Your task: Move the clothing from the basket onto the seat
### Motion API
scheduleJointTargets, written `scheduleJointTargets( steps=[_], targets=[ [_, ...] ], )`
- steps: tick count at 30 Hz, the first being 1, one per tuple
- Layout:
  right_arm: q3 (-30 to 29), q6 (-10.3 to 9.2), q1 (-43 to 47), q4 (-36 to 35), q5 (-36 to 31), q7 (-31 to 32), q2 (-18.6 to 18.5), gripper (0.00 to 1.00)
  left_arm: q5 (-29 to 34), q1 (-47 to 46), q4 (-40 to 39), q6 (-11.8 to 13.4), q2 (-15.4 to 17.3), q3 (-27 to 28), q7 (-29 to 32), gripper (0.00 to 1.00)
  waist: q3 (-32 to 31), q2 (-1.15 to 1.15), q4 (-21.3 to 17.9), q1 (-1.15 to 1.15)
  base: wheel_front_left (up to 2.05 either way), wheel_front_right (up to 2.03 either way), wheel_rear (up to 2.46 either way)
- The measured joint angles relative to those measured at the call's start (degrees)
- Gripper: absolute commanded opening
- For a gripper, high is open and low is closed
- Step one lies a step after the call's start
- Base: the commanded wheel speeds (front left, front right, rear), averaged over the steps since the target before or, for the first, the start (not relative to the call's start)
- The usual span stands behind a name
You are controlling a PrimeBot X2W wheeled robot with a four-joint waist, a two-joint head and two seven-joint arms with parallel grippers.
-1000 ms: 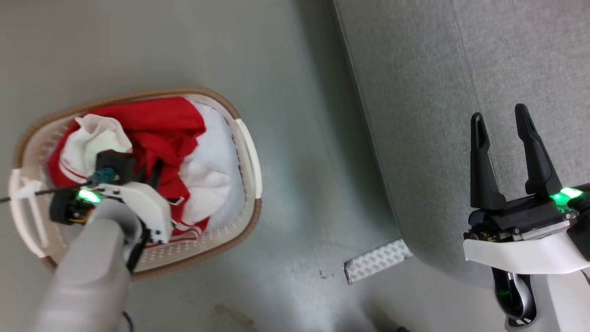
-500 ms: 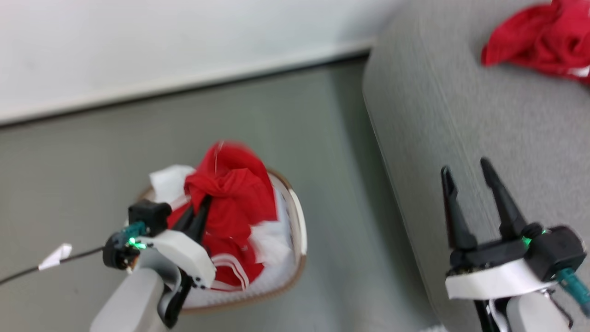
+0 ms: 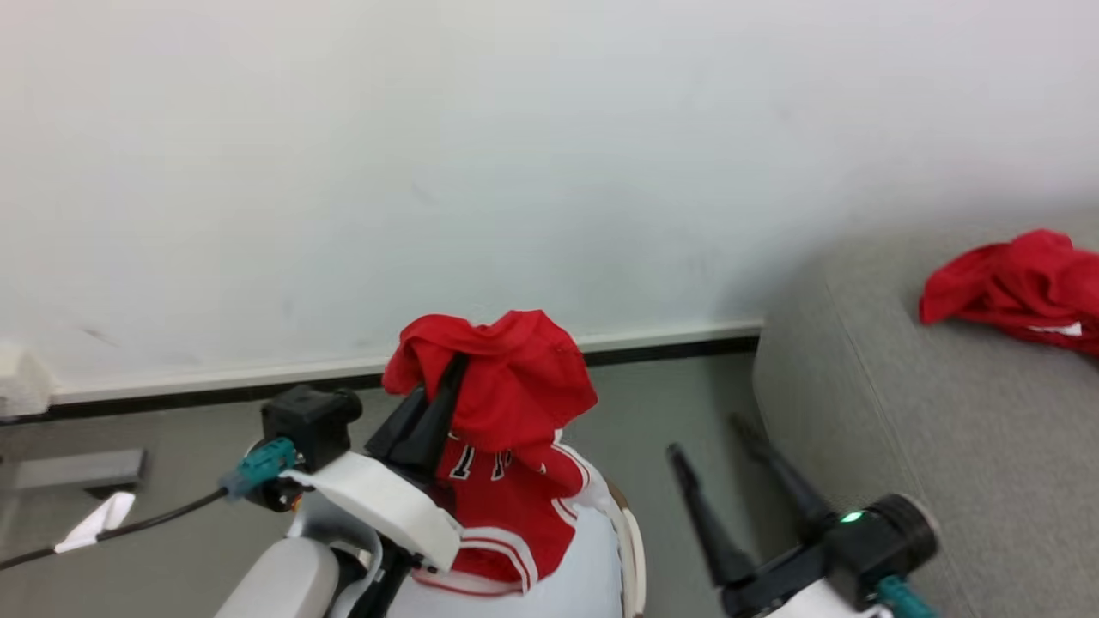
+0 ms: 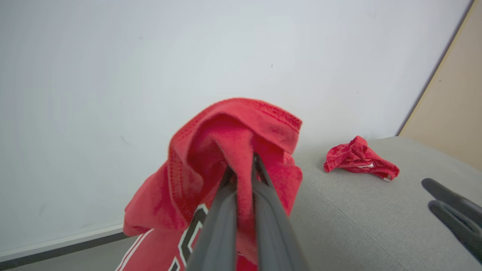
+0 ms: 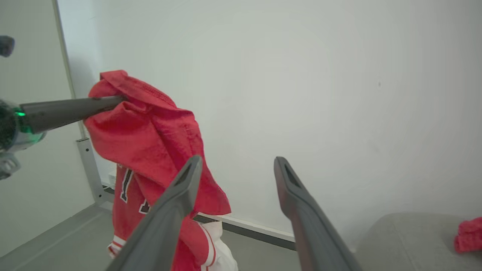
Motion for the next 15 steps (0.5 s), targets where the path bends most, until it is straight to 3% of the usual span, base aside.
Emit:
scheduleJointTargets(
  steps=[8, 15],
  targets=[
    [11.0, 0.0, -6.0, 2.1, -1.0, 0.0, 0.1, 1.0, 0.2, 2.7, -13.0, 2.7, 1.0, -2.0, 5.8, 0.0, -2.2, 0.0, 1.4, 0.02, 0.0, 0.0, 0.0],
    [15.2, 0.0, -10.4, 6.9, -3.3, 0.0, 0.1, 1.0, 0.5, 3.7, -17.9, 2.6, 0.9, -5.0, 8.4, 0.0, -1.9, 0.0, 1.3, 0.03, 0.0, 0.0, 0.0]
  ],
)
